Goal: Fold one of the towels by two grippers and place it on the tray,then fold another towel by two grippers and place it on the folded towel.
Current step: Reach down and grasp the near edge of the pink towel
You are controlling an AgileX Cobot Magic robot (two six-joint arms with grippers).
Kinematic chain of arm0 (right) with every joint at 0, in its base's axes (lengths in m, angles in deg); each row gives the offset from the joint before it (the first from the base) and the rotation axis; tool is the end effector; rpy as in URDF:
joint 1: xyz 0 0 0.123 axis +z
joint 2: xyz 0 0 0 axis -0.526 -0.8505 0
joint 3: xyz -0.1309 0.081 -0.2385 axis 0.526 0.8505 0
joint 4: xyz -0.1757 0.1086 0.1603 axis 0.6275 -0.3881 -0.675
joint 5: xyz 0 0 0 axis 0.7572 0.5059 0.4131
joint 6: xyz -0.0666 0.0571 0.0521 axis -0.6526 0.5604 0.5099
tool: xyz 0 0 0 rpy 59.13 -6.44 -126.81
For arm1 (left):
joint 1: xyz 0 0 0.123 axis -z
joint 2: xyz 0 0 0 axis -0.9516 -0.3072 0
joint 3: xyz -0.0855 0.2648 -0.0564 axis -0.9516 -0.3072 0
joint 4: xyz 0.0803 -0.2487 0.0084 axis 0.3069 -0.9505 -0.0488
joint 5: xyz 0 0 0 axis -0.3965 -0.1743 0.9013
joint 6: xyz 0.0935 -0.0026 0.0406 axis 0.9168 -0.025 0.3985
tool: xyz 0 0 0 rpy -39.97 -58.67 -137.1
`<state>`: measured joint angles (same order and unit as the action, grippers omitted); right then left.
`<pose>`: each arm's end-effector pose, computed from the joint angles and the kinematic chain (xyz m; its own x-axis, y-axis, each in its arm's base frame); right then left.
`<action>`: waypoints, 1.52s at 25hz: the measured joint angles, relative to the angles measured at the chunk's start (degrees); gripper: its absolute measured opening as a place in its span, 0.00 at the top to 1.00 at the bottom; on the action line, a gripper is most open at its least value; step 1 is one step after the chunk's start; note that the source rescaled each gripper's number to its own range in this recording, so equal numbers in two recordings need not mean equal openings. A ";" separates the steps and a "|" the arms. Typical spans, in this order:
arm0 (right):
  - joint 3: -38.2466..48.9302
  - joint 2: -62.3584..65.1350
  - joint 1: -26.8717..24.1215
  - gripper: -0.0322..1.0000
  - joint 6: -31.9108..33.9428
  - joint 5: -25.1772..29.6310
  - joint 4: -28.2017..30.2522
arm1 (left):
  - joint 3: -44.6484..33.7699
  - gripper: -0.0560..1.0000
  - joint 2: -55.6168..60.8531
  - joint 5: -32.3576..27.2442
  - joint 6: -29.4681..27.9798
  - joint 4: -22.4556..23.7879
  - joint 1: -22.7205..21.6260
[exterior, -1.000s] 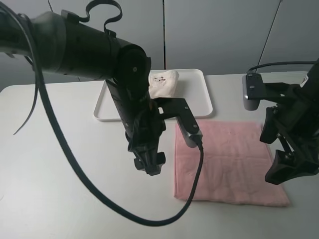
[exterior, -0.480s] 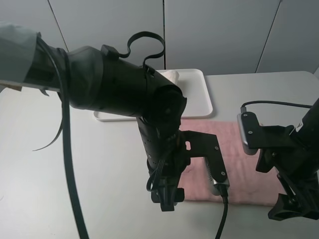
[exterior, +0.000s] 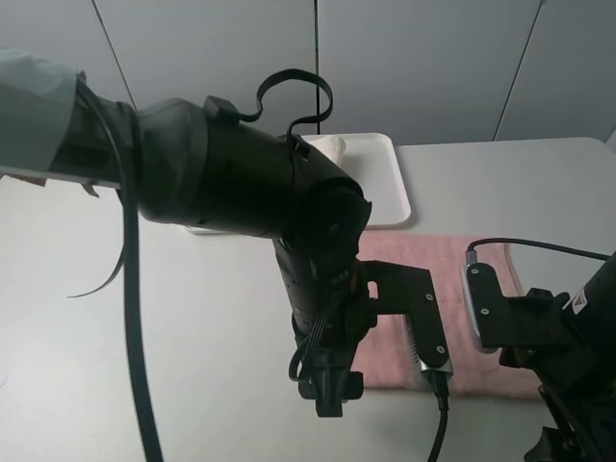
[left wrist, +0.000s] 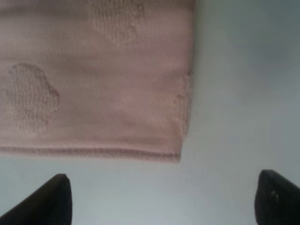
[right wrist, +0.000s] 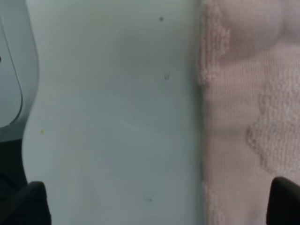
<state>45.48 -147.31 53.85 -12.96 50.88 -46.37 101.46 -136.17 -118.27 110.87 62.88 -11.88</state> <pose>0.1466 0.0737 0.1037 -0.1963 -0.9763 -0.0914 -0.9776 0.1876 0.0951 0.1943 -0.3437 0.1134 0.0159 0.9921 -0.1244 0.9987 -0.0097 0.0505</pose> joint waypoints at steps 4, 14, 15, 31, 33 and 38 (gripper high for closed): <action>0.00 0.00 0.04 0.00 4.27 -0.75 5.30 | 0.00 0.00 -1.08 0.30 0.00 0.00 0.00; 2.25 -0.10 0.04 0.00 12.41 -4.18 13.14 | 0.00 0.00 -1.92 1.32 0.00 0.35 1.01; 2.25 -0.10 0.04 0.00 12.64 -4.32 13.14 | 0.00 0.00 -2.35 1.66 0.00 0.35 1.63; 3.86 -0.10 0.04 0.00 14.11 -6.44 14.17 | 0.00 0.00 -4.15 3.15 -0.98 3.25 4.72; 3.86 -0.10 0.04 0.00 14.11 -6.57 14.17 | 0.00 0.00 -4.15 3.37 -0.98 3.25 4.72; 3.86 -0.10 0.04 0.00 14.25 -6.67 14.17 | 0.00 0.00 -4.93 3.38 -1.15 3.25 4.72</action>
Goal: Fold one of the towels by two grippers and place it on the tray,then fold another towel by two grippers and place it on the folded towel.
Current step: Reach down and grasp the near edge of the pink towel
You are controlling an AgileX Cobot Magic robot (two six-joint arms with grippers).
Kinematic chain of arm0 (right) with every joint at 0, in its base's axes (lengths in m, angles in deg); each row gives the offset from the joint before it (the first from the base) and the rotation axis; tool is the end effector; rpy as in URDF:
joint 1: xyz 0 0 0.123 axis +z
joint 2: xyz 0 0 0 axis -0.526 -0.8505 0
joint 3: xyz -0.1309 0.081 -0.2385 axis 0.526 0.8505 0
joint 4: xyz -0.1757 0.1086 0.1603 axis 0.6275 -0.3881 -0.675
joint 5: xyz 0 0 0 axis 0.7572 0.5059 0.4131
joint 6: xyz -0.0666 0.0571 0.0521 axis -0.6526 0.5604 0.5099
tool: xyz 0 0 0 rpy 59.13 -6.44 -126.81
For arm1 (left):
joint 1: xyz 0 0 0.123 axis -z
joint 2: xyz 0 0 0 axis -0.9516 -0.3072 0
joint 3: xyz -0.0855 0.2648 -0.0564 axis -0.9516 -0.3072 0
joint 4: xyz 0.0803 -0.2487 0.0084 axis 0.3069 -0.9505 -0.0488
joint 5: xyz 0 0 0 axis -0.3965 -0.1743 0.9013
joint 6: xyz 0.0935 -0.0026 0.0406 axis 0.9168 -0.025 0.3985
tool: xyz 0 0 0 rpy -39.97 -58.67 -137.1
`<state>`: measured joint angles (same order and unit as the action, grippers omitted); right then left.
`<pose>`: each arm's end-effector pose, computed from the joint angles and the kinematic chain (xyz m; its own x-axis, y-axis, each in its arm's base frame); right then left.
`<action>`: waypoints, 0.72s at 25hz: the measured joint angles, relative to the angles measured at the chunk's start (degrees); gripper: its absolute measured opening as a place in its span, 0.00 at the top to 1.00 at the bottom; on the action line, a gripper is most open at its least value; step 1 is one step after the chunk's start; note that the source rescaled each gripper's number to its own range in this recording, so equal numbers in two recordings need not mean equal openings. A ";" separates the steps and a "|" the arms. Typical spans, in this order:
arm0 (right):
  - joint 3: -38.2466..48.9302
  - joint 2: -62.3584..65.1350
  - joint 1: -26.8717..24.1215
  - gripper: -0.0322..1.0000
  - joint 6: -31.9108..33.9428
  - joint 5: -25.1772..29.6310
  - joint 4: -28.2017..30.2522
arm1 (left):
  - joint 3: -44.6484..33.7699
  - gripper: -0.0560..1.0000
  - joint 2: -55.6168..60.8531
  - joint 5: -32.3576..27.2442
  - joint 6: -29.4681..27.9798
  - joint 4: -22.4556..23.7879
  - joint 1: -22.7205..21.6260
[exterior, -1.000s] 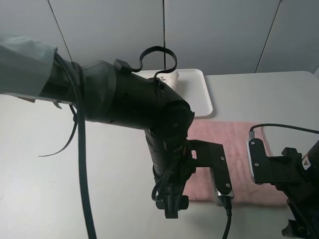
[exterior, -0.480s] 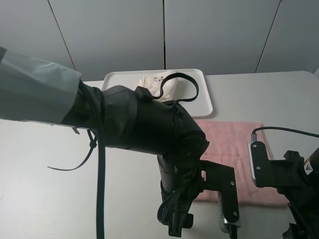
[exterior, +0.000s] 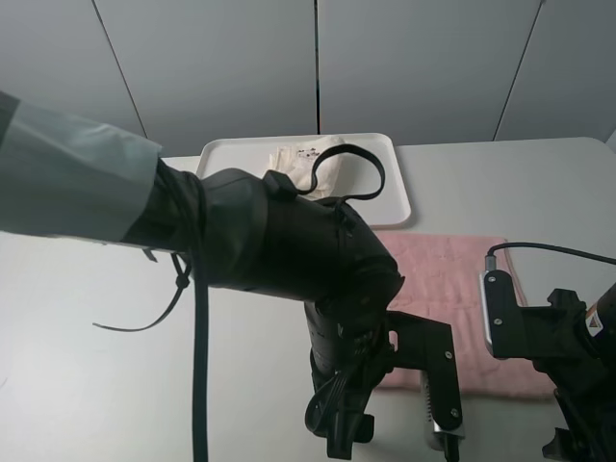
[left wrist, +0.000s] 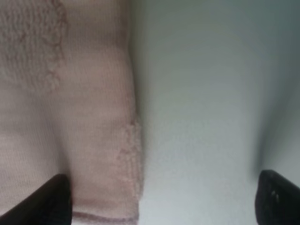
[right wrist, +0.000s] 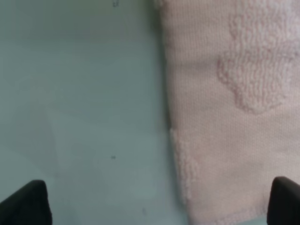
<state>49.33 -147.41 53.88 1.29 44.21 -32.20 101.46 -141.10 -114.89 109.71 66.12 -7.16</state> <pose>0.1428 0.0563 0.0918 -0.2378 -0.9713 0.0094 -0.9712 0.2376 -0.0152 0.1705 -0.3602 0.0800 0.1161 0.9900 -0.0804 0.9913 -0.1105 0.0717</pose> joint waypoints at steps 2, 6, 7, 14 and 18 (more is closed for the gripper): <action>0.00 0.00 0.00 0.00 0.00 0.00 0.00 | 0.00 0.00 -0.72 -0.12 0.00 0.00 0.00; 0.00 0.00 0.00 0.00 0.00 -0.12 0.00 | 0.00 0.00 -0.82 -0.12 -0.10 0.22 0.00; 0.00 0.00 0.00 0.00 0.00 -0.12 0.00 | 0.00 0.00 -0.82 -0.12 -0.10 0.22 0.00; 0.08 0.00 0.00 0.00 -0.62 -0.61 1.58 | 0.00 0.00 -0.82 -0.12 -0.10 0.22 0.00; 0.08 0.00 0.00 0.00 -0.38 -2.35 2.02 | 0.00 0.00 -0.82 -0.12 -0.14 0.22 0.00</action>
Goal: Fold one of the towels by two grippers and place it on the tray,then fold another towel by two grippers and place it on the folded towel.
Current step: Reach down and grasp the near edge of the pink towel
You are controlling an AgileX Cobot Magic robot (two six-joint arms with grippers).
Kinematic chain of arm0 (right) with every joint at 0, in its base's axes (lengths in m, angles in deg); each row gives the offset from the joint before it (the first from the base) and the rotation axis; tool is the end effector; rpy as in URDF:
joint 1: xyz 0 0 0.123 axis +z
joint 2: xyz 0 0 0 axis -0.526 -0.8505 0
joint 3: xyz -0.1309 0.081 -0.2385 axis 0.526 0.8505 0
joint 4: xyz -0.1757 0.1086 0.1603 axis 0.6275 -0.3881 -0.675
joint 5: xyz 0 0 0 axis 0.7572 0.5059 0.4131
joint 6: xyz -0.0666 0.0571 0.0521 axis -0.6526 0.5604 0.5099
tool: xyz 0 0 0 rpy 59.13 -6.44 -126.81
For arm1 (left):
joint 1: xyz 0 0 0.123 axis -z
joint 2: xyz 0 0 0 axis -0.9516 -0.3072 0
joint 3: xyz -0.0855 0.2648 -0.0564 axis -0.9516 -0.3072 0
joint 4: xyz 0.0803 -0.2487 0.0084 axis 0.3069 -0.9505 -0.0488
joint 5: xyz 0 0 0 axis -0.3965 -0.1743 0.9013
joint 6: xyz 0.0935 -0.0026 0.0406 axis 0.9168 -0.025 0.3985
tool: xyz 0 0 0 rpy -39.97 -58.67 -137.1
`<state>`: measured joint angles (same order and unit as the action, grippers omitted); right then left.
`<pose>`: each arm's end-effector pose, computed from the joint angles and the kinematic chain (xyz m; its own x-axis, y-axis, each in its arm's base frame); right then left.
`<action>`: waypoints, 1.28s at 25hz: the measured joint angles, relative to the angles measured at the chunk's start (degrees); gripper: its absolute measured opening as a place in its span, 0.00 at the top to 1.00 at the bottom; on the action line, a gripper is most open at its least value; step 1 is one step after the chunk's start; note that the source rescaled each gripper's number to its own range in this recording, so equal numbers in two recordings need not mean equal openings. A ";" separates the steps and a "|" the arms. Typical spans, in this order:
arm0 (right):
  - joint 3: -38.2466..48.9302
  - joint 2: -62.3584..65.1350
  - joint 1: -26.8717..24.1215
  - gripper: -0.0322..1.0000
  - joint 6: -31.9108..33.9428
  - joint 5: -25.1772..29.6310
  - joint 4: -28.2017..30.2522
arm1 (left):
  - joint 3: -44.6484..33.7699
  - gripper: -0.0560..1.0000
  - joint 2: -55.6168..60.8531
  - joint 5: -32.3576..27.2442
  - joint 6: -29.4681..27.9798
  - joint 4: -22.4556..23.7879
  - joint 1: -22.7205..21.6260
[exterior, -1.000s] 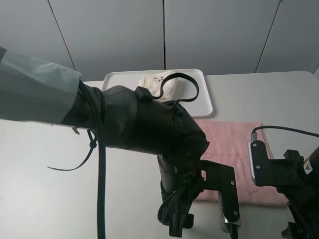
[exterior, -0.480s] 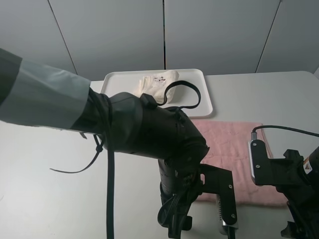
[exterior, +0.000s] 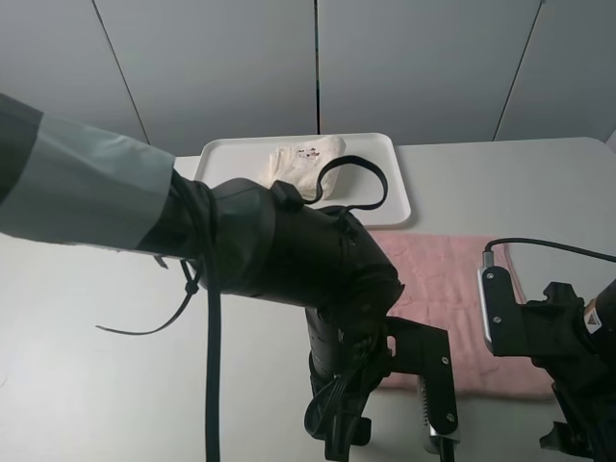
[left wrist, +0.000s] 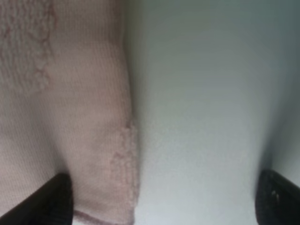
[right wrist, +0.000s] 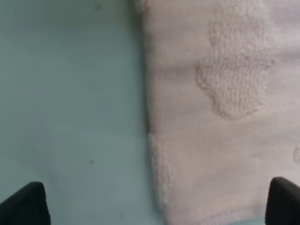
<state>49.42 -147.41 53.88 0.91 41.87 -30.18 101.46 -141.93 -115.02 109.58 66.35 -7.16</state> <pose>0.1468 0.0562 0.0917 -0.2010 -0.9796 0.0006 -0.9780 0.2006 -0.0566 0.1704 -0.3593 0.0742 0.1162 0.9911 -0.0647 0.9916 -0.1120 0.0653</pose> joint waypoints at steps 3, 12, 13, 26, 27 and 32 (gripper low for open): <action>0.00 0.00 0.00 0.00 0.42 -0.38 0.00 | 0.00 0.00 0.00 0.00 0.00 0.00 0.00; 0.00 0.00 0.00 0.00 -0.16 3.07 -3.87 | 0.00 0.00 0.00 0.00 0.00 0.49 0.00; 0.00 0.00 0.00 0.00 -1.05 3.18 -4.92 | 0.00 0.00 -0.03 0.00 0.00 0.77 0.00; 0.00 -4.68 0.00 0.00 -5.46 1.97 -7.72 | 0.00 0.00 -0.13 -0.12 0.00 1.11 0.00; 0.00 -5.62 0.00 0.00 -5.46 1.65 -7.72 | 0.00 0.00 -0.13 -0.12 0.00 1.11 0.00; -0.12 -7.05 0.09 0.00 -5.46 0.72 -7.72 | 0.00 0.00 -0.24 0.00 0.00 1.22 0.00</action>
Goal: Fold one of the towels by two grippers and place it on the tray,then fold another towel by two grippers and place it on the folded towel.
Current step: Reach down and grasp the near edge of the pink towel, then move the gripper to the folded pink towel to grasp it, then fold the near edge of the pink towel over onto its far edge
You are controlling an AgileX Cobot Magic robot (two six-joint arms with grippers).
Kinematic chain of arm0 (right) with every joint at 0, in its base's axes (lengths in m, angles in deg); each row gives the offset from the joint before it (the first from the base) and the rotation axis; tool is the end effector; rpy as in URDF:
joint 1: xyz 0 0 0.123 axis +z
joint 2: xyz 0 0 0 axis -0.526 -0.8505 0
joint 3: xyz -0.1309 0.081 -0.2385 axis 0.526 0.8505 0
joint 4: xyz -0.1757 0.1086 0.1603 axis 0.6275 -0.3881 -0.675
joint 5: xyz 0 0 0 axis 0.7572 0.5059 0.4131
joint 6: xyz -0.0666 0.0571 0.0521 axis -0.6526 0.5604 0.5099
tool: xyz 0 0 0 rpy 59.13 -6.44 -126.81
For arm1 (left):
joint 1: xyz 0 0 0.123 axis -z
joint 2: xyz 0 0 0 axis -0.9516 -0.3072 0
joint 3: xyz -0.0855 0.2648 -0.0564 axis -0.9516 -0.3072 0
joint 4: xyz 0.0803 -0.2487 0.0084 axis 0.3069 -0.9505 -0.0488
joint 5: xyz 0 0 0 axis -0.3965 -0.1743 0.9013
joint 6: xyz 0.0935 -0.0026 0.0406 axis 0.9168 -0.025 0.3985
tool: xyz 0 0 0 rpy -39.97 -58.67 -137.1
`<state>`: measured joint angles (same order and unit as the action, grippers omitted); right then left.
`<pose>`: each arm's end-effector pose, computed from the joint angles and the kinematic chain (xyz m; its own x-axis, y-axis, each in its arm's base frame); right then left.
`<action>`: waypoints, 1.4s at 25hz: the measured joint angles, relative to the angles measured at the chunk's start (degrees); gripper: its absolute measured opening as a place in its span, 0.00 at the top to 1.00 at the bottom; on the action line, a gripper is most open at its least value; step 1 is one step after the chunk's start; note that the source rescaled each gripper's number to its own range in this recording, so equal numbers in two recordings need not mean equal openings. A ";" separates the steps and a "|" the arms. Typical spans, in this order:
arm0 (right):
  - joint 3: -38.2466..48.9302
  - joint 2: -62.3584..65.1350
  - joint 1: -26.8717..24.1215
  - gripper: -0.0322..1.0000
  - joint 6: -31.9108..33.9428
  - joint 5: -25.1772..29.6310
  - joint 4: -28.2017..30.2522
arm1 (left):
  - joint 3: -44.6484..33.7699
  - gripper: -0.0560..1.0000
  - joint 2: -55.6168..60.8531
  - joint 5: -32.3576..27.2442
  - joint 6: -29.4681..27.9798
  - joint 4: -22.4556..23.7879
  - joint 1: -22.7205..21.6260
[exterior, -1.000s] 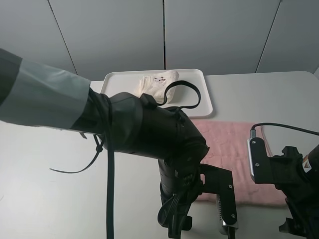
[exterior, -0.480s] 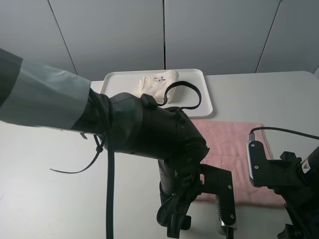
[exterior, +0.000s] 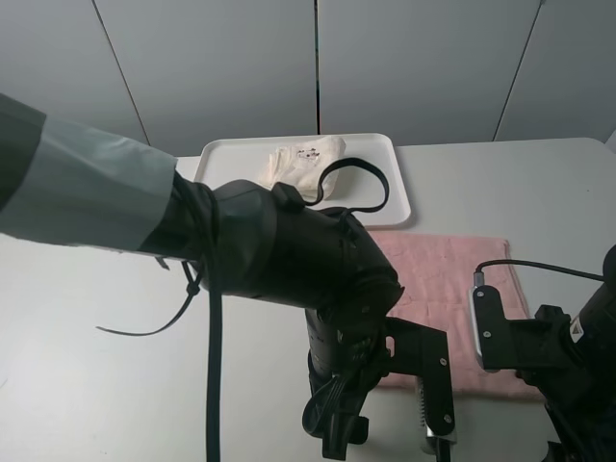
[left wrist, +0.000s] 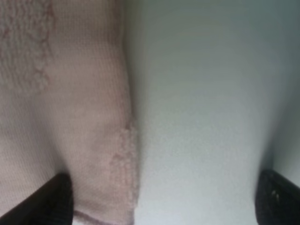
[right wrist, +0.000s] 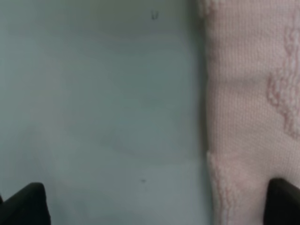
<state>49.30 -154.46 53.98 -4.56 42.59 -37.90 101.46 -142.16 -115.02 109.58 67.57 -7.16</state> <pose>0.1391 0.0604 0.0730 -0.2213 -0.9749 0.0234 -0.9708 0.2225 0.0893 0.1716 -0.3585 0.0727 0.1314 0.9899 -0.0531 0.9889 -0.1272 0.0763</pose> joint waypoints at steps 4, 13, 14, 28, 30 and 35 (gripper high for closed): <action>-0.10 -0.30 0.00 0.03 0.10 -0.95 0.00 | 0.00 0.00 -0.10 0.00 0.00 0.00 0.00; -1.07 -2.69 0.00 0.90 -1.08 -6.37 1.53 | 0.00 0.00 -0.10 -0.32 0.00 0.00 0.00; -1.20 -2.67 0.00 0.94 -1.19 -6.37 1.53 | 0.00 0.00 -0.10 -0.32 0.00 0.00 0.00; -1.20 -2.67 0.00 0.96 -1.19 -6.37 1.80 | 0.00 0.52 -0.10 -0.09 -4.43 6.17 0.00; -1.20 -2.67 0.00 0.96 -1.30 -6.37 1.80 | 0.00 0.62 -0.10 0.52 -4.54 6.50 0.00; -1.20 -2.67 0.00 0.96 -1.30 -6.37 1.80 | 0.00 0.91 -0.10 1.42 -4.65 7.05 0.00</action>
<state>48.10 -157.13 53.98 -5.86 36.22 -36.11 101.46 -142.27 -113.60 104.92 74.62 -7.16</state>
